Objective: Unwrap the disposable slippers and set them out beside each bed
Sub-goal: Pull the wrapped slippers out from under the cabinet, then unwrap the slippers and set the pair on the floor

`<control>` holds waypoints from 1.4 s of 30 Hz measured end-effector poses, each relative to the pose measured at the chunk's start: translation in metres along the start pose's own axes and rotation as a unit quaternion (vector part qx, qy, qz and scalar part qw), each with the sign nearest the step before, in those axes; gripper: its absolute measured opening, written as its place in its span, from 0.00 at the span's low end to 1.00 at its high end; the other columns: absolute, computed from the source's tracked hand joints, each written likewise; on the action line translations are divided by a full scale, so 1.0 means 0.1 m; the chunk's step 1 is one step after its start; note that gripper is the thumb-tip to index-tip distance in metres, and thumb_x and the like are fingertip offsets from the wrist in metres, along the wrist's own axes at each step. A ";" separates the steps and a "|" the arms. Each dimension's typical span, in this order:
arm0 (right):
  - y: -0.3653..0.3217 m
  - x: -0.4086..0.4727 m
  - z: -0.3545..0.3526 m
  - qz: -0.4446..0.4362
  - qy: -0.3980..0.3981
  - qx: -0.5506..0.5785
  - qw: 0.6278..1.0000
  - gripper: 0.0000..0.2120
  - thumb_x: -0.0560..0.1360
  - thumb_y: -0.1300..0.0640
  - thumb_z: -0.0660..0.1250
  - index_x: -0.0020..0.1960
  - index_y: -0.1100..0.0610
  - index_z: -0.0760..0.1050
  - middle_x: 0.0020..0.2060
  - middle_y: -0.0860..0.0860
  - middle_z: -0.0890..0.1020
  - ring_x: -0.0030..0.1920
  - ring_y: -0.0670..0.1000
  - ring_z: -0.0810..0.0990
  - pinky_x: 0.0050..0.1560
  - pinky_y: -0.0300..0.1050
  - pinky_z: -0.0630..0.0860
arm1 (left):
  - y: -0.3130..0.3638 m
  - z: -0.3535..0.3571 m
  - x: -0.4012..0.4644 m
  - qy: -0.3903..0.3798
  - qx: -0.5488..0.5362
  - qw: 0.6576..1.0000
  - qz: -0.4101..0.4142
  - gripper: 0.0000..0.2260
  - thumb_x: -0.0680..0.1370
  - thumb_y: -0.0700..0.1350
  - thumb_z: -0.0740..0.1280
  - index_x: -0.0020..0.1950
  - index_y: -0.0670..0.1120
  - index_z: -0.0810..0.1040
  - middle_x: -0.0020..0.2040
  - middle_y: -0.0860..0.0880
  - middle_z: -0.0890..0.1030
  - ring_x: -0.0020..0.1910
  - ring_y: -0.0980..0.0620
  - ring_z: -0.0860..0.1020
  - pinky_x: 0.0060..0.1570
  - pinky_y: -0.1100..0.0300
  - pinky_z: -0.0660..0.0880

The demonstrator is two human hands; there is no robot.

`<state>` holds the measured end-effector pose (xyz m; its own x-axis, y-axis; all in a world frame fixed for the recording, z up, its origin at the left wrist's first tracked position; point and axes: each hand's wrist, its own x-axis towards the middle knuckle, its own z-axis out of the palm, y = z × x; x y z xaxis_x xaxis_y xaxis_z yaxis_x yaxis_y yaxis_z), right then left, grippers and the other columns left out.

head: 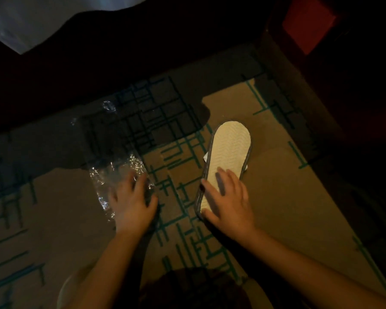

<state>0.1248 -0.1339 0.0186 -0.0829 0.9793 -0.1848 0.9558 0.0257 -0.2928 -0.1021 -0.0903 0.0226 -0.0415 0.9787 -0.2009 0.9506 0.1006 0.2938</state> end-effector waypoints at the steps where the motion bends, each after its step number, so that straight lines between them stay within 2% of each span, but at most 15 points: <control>1: -0.01 -0.01 0.03 -0.023 -0.017 -0.028 0.999 0.32 0.65 0.40 0.68 0.67 0.46 0.67 0.71 0.59 0.67 0.70 0.58 0.55 0.64 0.64 0.66 | -0.01 0.06 -0.02 -0.052 0.012 0.999 0.001 0.27 0.72 0.53 0.64 0.70 0.49 0.63 0.71 0.43 0.63 0.72 0.43 0.61 0.70 0.35 0.51; 4: -0.03 -0.03 0.09 -0.041 -0.057 -0.072 0.995 0.32 0.63 0.36 0.65 0.64 0.46 0.70 0.68 0.57 0.72 0.69 0.58 0.58 0.63 0.67 0.67 | -0.11 0.11 -0.05 -0.096 0.003 0.994 -0.044 0.28 0.74 0.54 0.63 0.72 0.51 0.59 0.74 0.46 0.59 0.73 0.45 0.57 0.70 0.33 0.46; 8: 0.00 -0.07 0.08 -0.030 -0.056 -0.071 0.995 0.33 0.59 0.36 0.70 0.61 0.47 0.71 0.67 0.57 0.72 0.69 0.57 0.58 0.61 0.69 0.66 | -0.12 0.01 -0.02 -0.049 0.061 0.997 -0.017 0.28 0.74 0.53 0.62 0.72 0.48 0.60 0.75 0.42 0.56 0.76 0.43 0.52 0.69 0.33 0.44; 10: 0.01 -0.09 0.06 -0.012 -0.052 -0.058 0.997 0.38 0.59 0.37 0.72 0.65 0.47 0.67 0.69 0.58 0.69 0.70 0.57 0.56 0.62 0.70 0.63 | 0.02 -0.02 -0.03 -0.012 0.042 0.999 0.015 0.26 0.73 0.52 0.62 0.69 0.48 0.63 0.74 0.40 0.59 0.74 0.41 0.55 0.69 0.35 0.49; 12: 0.02 -0.11 0.06 0.017 -0.043 -0.009 0.999 0.42 0.62 0.39 0.71 0.71 0.48 0.60 0.74 0.58 0.59 0.73 0.57 0.49 0.67 0.68 0.58 | 0.22 0.01 -0.06 0.001 -0.020 0.999 0.049 0.22 0.72 0.49 0.63 0.66 0.46 0.68 0.68 0.41 0.69 0.68 0.42 0.67 0.66 0.43 0.62; 14: 0.02 -0.15 0.08 0.047 -0.049 0.064 0.996 0.42 0.66 0.44 0.70 0.74 0.48 0.54 0.76 0.57 0.50 0.75 0.57 0.45 0.71 0.64 0.55 | 0.49 0.03 -0.13 -0.057 -0.170 0.984 0.011 0.16 0.74 0.44 0.64 0.62 0.46 0.72 0.59 0.44 0.77 0.57 0.48 0.76 0.56 0.58 0.70; 18: 0.04 -0.18 0.10 0.053 -0.019 0.138 0.989 0.43 0.65 0.50 0.71 0.74 0.50 0.53 0.76 0.57 0.46 0.75 0.55 0.45 0.74 0.54 0.54 | 0.85 0.19 -0.24 -0.152 -0.275 0.946 -0.083 0.13 0.76 0.42 0.61 0.59 0.43 0.76 0.49 0.49 0.79 0.45 0.57 0.75 0.36 0.78 0.67; 21: 0.06 -0.19 0.07 0.048 0.013 0.199 0.979 0.42 0.63 0.49 0.70 0.72 0.49 0.54 0.75 0.58 0.50 0.73 0.48 0.46 0.70 0.42 0.49 | 0.98 0.24 -0.23 -0.168 -0.336 0.915 -0.148 0.12 0.75 0.43 0.62 0.56 0.43 0.79 0.52 0.46 0.82 0.49 0.52 0.78 0.48 0.66 0.72; 24: 0.04 -0.22 -0.01 0.066 0.040 0.297 0.952 0.37 0.63 0.47 0.65 0.71 0.49 0.61 0.74 0.53 0.55 0.73 0.45 0.52 0.71 0.38 0.54 | 1.06 0.24 -0.18 -0.193 -0.404 0.875 -0.186 0.10 0.74 0.48 0.64 0.52 0.47 0.80 0.48 0.48 0.83 0.48 0.50 0.80 0.53 0.55 0.76; 27: 0.01 -0.23 -0.12 0.109 0.075 0.424 0.896 0.30 0.66 0.53 0.63 0.68 0.47 0.62 0.69 0.49 0.63 0.70 0.44 0.63 0.71 0.36 0.62 | 1.08 0.21 -0.12 -0.231 -0.483 0.813 -0.229 0.09 0.74 0.44 0.66 0.53 0.46 0.78 0.41 0.49 0.81 0.39 0.52 0.79 0.42 0.58 0.76; 29: -0.04 -0.23 -0.15 0.152 0.077 0.453 0.875 0.29 0.68 0.54 0.64 0.68 0.47 0.62 0.67 0.48 0.67 0.68 0.44 0.67 0.65 0.27 0.65 | 1.06 0.21 -0.09 -0.259 -0.486 0.803 -0.227 0.05 0.73 0.38 0.66 0.48 0.46 0.78 0.37 0.49 0.80 0.32 0.54 0.75 0.32 0.64 0.73; 31: -0.09 -0.23 -0.12 0.165 0.066 0.397 0.901 0.32 0.68 0.49 0.67 0.70 0.51 0.63 0.69 0.49 0.66 0.69 0.45 0.65 0.66 0.28 0.61 | 1.07 0.21 -0.08 -0.277 -0.479 0.801 -0.229 0.06 0.73 0.35 0.66 0.47 0.44 0.79 0.35 0.50 0.79 0.30 0.56 0.74 0.31 0.66 0.72; 35: -0.08 -0.18 -0.11 0.162 0.052 0.284 0.944 0.35 0.67 0.49 0.73 0.70 0.55 0.66 0.68 0.53 0.67 0.69 0.51 0.65 0.69 0.50 0.66 | 1.08 0.23 -0.12 -0.303 -0.531 0.745 -0.265 0.10 0.72 0.35 0.68 0.53 0.39 0.77 0.42 0.44 0.80 0.36 0.53 0.77 0.40 0.63 0.75; 38: -0.06 -0.16 -0.18 0.163 0.036 0.280 0.945 0.36 0.66 0.53 0.74 0.70 0.56 0.65 0.67 0.54 0.67 0.68 0.52 0.65 0.68 0.41 0.63 | 1.01 0.26 -0.14 -0.325 -0.552 0.716 -0.277 0.08 0.72 0.36 0.68 0.50 0.44 0.79 0.44 0.45 0.80 0.41 0.52 0.78 0.50 0.56 0.76; 42: -0.09 -0.19 -0.21 0.162 0.015 0.314 0.935 0.38 0.67 0.58 0.72 0.73 0.56 0.59 0.69 0.50 0.64 0.69 0.48 0.63 0.65 0.35 0.58 | 1.04 0.27 -0.16 -0.335 -0.530 0.738 -0.250 0.07 0.73 0.34 0.65 0.47 0.44 0.77 0.43 0.45 0.81 0.41 0.50 0.79 0.50 0.52 0.77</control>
<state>0.1238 -0.1485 0.0445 0.1997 0.9206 -0.3356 0.5736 -0.3875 -0.7217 0.0054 -0.1003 0.0312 0.1938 0.5003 -0.8439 0.0790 0.8495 0.5217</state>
